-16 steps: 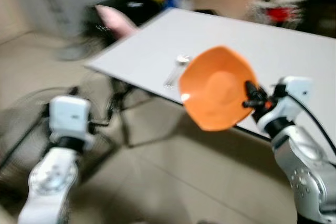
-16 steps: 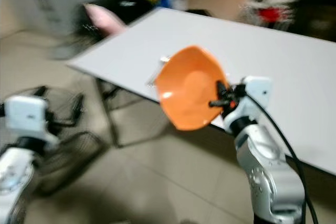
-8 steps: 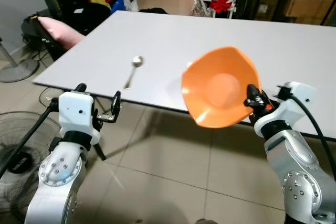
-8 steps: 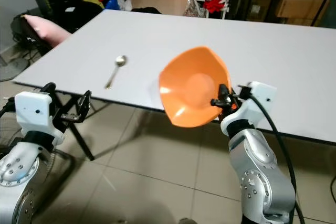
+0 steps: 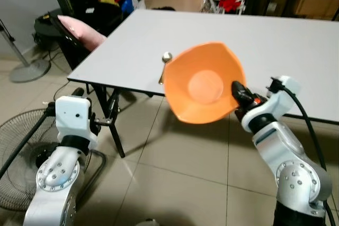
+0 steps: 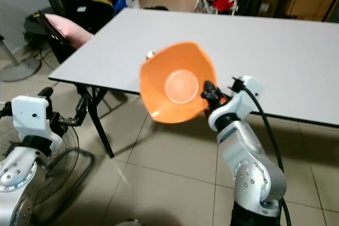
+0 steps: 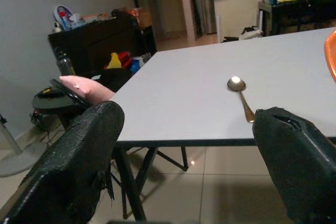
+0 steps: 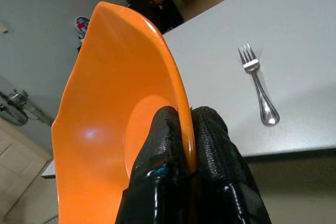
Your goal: Setting the table
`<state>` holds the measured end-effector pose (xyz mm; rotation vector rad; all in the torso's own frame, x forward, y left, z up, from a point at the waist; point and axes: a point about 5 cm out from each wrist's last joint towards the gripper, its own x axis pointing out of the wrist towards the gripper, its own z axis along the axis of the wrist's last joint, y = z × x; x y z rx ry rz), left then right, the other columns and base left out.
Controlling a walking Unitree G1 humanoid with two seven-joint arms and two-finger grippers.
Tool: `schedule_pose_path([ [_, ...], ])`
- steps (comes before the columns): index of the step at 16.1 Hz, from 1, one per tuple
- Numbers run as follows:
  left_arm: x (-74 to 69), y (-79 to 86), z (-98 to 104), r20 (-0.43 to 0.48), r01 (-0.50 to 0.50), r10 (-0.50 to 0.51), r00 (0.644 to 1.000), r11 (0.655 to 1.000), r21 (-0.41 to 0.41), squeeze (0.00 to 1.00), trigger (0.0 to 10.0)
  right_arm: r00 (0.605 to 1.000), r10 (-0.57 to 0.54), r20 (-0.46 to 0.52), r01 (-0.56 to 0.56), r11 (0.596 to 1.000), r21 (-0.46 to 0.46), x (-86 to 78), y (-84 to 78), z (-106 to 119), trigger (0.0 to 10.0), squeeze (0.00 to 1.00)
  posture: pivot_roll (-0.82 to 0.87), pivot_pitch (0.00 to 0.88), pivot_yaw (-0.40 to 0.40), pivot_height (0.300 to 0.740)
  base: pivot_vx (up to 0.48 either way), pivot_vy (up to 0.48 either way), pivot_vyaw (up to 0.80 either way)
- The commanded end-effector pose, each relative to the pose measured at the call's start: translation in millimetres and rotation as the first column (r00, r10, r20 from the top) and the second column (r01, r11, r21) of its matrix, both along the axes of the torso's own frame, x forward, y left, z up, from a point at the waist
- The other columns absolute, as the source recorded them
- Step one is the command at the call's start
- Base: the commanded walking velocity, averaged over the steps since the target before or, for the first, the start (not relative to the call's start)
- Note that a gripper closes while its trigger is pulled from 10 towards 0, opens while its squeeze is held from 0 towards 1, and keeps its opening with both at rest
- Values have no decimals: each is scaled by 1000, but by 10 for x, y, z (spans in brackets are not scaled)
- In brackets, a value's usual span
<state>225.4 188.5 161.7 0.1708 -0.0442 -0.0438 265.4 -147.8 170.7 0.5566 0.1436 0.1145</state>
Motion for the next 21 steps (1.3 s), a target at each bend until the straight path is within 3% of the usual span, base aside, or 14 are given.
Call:
schedule_pose_path([
  [1, -9, -15, 23, 10, 17, -17, 1000, 1000, 0, 0, 10000, 999, 22, 36, -23, 1000, 18, 29, 47, 92, 10000, 0, -106, 0, 49, 740, 304, 0, 0],
  [15, 34, -53, 24, 6, 41, -41, 999, 999, -16, 0, 10000, 999, 23, 22, -23, 1000, -2, 76, 8, 122, 10000, 0, -119, 0, 57, 740, 348, 0, 0],
  [21, 41, -63, 26, 3, 32, -32, 999, 999, -21, 0, 10000, 997, 76, -12, -76, 996, -56, 220, 39, 114, 10000, 0, -109, 0, 50, 740, 362, 0, 0],
])
